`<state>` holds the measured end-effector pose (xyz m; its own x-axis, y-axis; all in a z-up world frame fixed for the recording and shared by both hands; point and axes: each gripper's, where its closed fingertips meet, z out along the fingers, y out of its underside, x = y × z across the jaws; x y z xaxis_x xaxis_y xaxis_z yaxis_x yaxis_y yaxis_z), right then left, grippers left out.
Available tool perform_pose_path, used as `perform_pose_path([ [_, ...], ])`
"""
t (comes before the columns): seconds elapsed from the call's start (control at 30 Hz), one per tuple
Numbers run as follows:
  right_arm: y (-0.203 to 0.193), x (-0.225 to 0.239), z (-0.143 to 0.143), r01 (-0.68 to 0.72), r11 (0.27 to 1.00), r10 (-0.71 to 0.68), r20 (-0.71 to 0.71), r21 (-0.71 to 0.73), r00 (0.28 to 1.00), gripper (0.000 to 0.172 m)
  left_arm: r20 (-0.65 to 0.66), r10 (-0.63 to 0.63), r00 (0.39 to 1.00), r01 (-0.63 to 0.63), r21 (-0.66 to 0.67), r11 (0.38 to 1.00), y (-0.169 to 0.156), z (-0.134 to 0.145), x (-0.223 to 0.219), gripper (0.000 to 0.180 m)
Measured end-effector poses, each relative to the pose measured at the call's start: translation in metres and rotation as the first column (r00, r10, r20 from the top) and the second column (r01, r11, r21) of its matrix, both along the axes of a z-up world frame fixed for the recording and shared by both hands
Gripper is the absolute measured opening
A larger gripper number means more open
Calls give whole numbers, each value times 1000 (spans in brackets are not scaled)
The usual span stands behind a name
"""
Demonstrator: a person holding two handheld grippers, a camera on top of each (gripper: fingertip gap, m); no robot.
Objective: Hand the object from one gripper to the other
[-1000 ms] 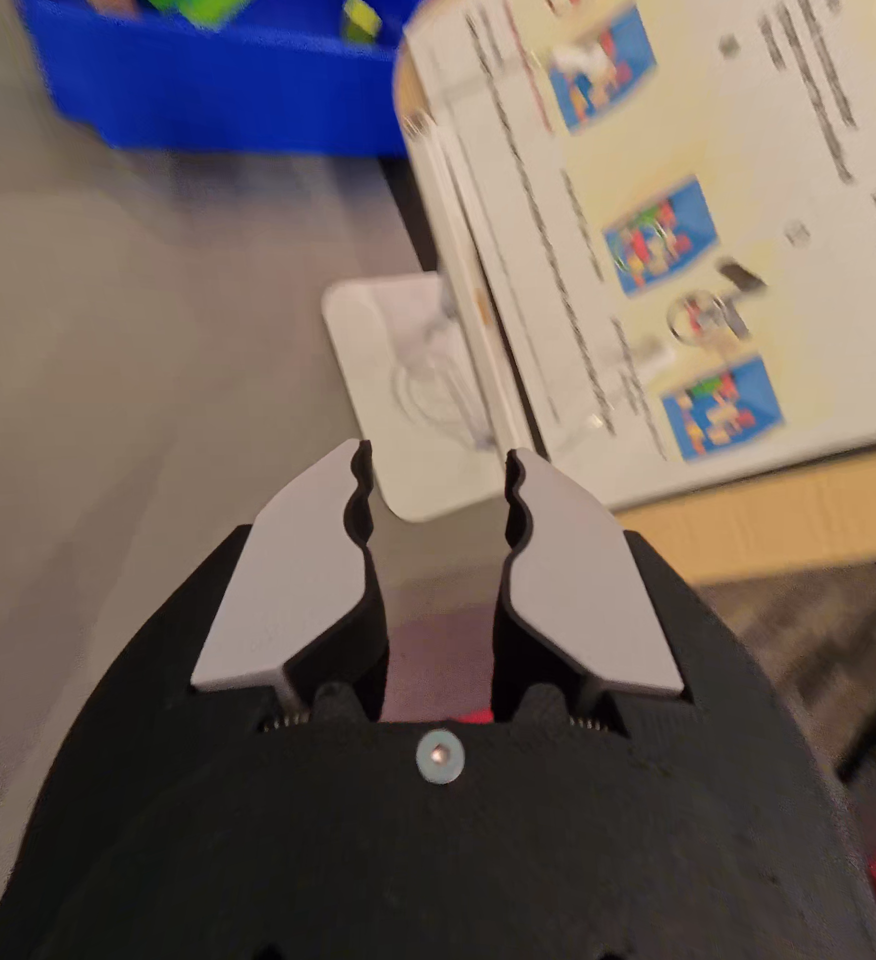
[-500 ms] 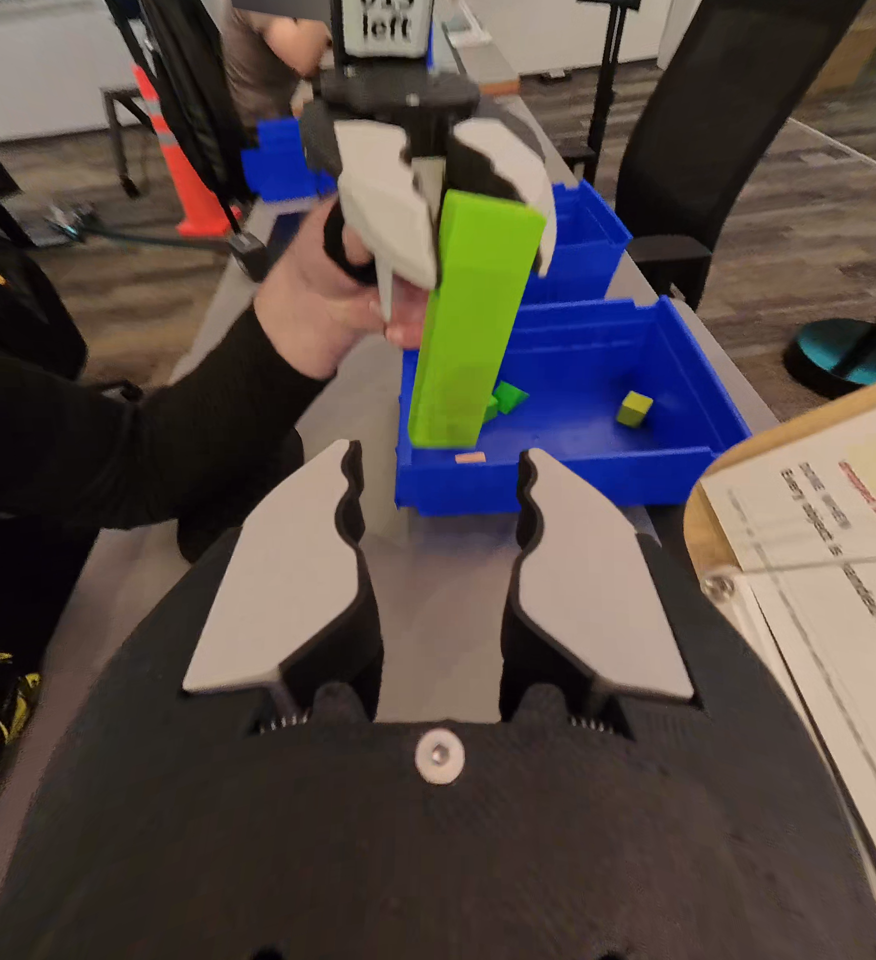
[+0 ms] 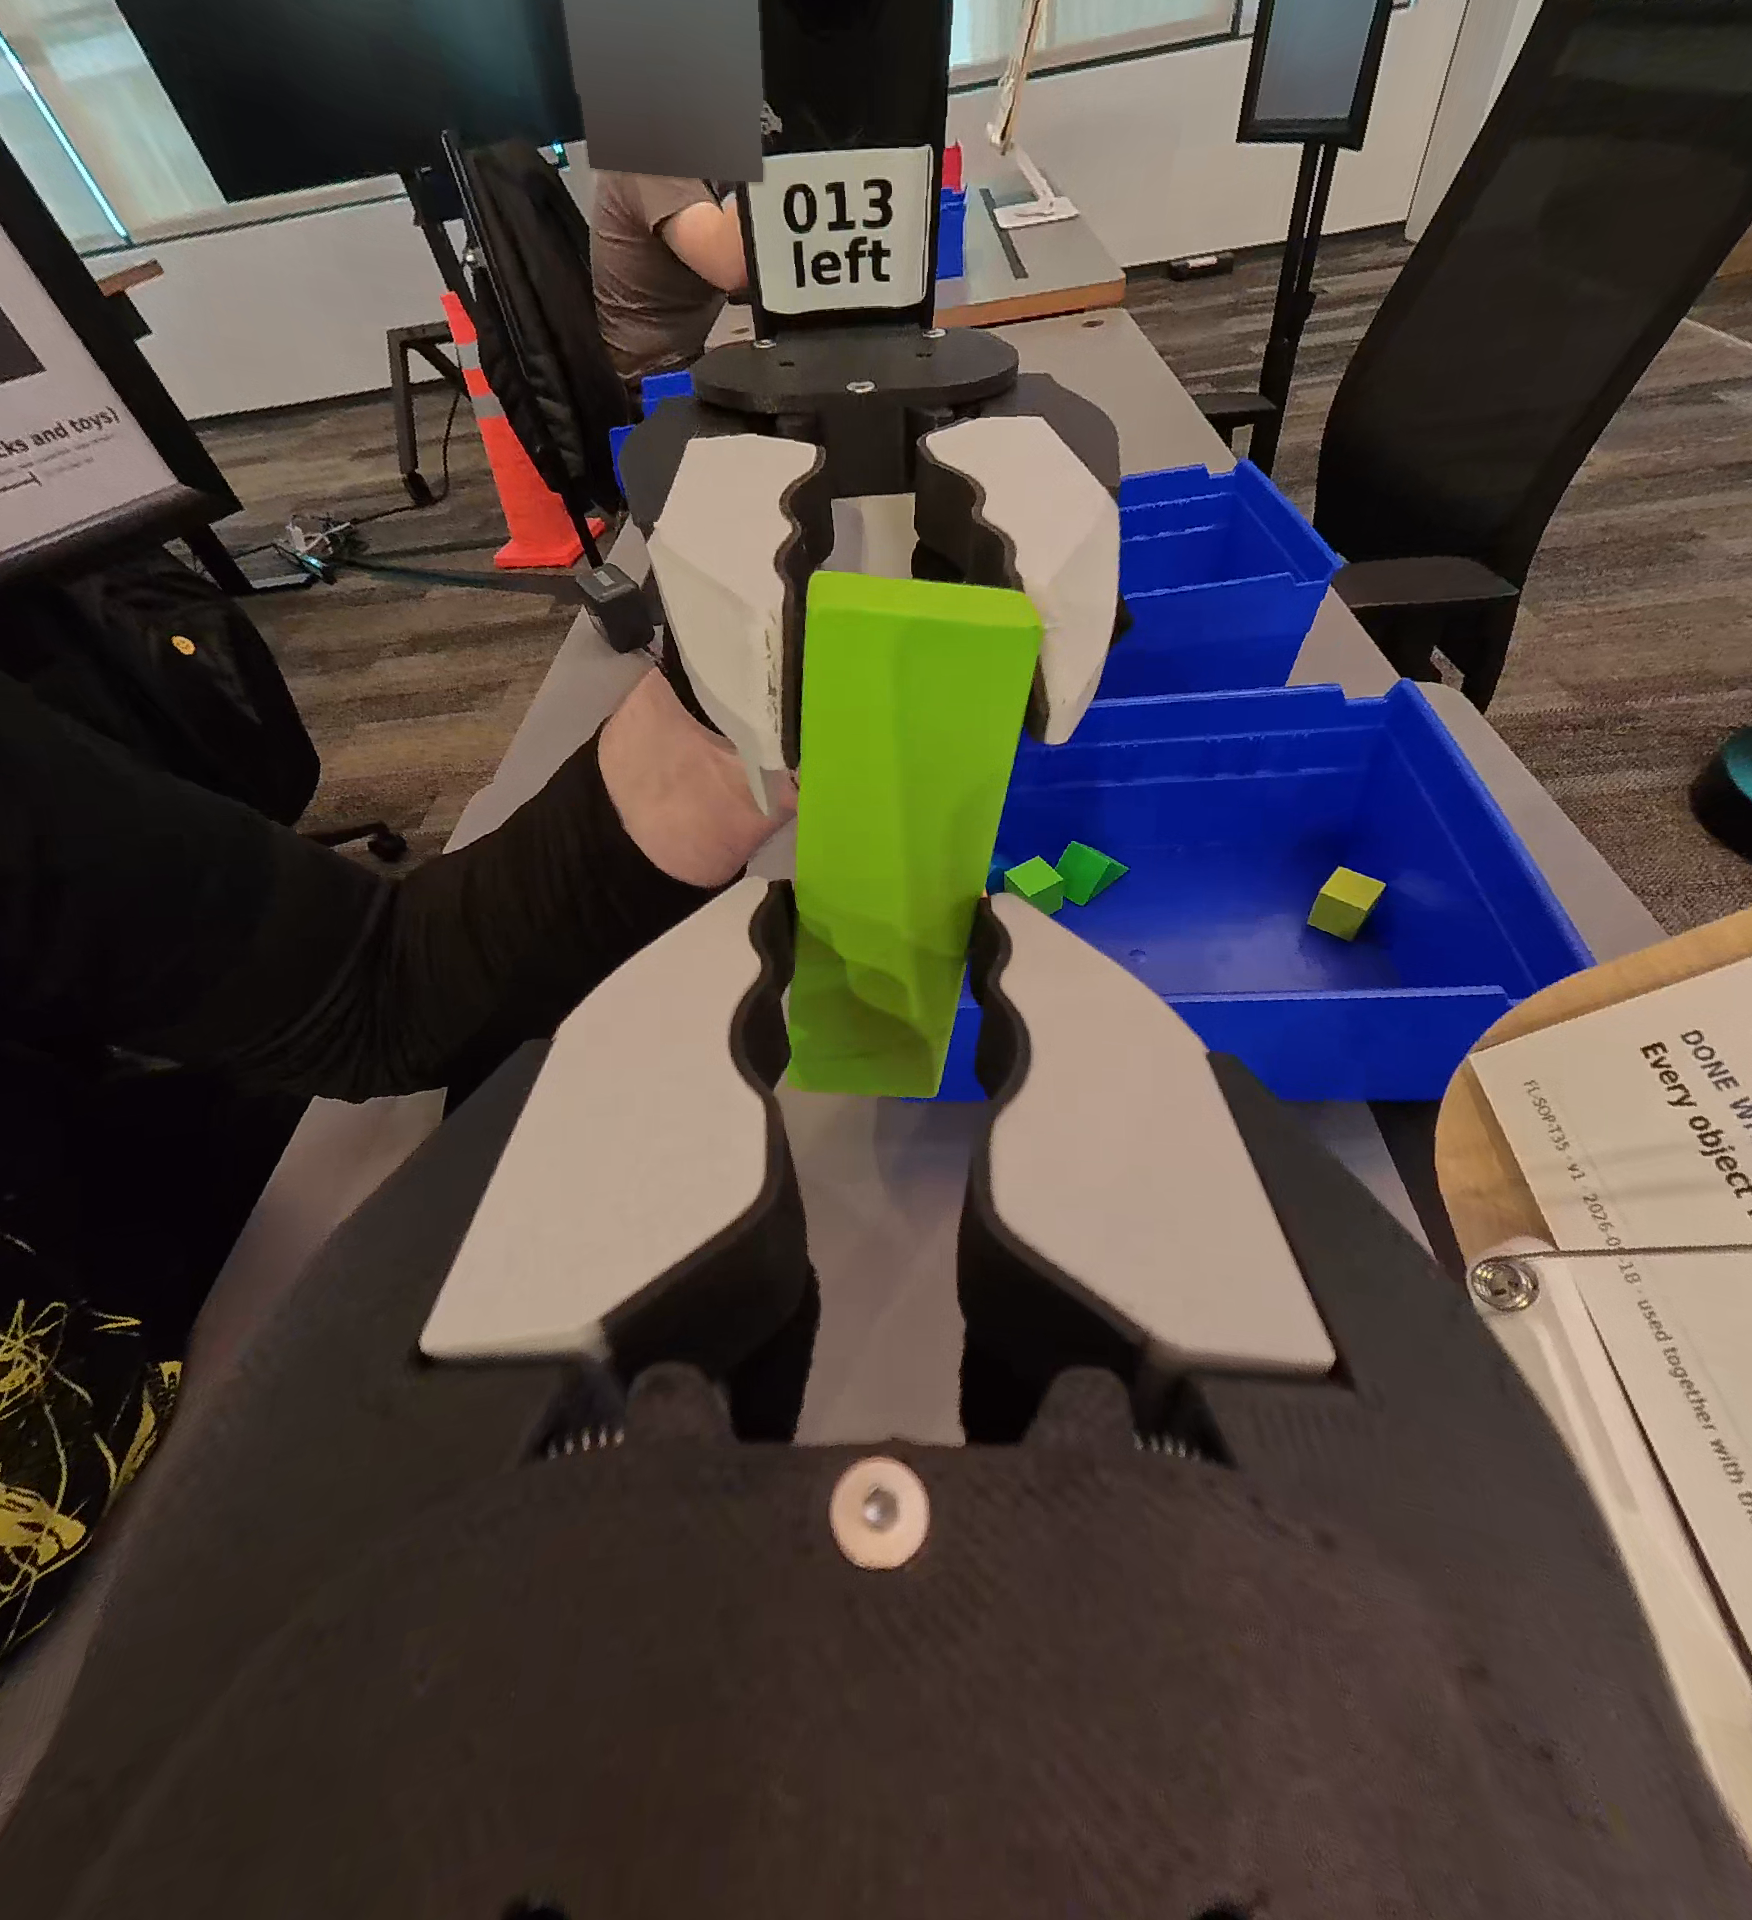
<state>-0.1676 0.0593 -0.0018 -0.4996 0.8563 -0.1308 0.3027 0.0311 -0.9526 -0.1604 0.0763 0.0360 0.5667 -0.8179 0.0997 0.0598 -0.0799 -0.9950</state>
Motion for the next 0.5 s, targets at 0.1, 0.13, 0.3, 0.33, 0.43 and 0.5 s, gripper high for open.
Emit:
perform_pose_path([
  [0.1,-1,3,3,-7,1000,7,-12,-15,1000,31,15,-11,1000,11,4,1000,-2,3,3,33],
  [0.13,-1,5,6,-10,1000,10,-21,-20,1000,30,27,-19,999,19,4,1000,-2,5,5,33],
  [0.3,3,19,14,17,1000,-17,-34,-22,999,30,134,-21,991,7,107,994,-8,31,5,45],
  [0.33,6,25,17,28,999,-29,-37,-18,999,30,151,-27,988,8,125,992,-11,36,4,46],
  [0.43,27,59,25,109,993,-108,-32,35,994,30,153,-6,988,-18,152,988,-14,41,-1,45],
  [0.5,53,93,31,204,976,-203,-16,79,979,30,158,12,987,-37,156,987,-15,43,-6,42],
])
